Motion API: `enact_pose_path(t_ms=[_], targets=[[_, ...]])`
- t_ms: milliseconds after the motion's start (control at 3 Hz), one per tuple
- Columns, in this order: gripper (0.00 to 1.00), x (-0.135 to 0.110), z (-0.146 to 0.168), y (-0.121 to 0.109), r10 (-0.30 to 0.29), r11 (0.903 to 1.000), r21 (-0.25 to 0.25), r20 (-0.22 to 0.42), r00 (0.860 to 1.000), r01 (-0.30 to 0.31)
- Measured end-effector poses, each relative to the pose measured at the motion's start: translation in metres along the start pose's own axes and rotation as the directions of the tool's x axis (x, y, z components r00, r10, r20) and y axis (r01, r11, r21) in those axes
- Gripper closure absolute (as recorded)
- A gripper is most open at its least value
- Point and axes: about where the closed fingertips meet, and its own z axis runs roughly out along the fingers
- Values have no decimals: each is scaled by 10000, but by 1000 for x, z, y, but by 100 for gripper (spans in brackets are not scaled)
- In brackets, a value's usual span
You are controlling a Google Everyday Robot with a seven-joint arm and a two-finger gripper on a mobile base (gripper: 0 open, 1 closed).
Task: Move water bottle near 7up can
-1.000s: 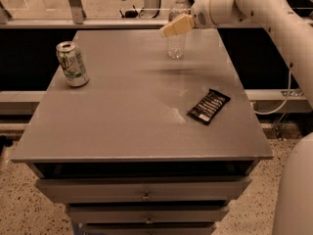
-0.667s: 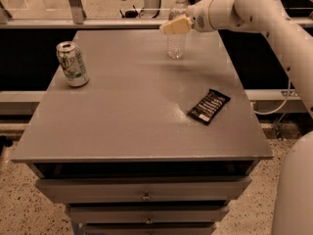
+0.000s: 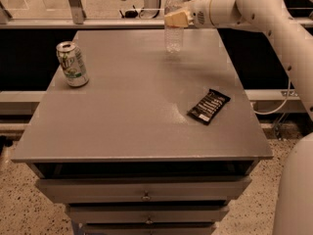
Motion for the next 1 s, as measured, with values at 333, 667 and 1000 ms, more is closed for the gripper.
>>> enact_pose_path(t_ms=[333,667,1000], targets=[[100,-1,2,2,-12,10000,-45,33,10000,12],[100,-1,3,2,-10,10000,-54,30,10000,10],[100,-10,17,17,-28,9991,-426,242,9997,38]])
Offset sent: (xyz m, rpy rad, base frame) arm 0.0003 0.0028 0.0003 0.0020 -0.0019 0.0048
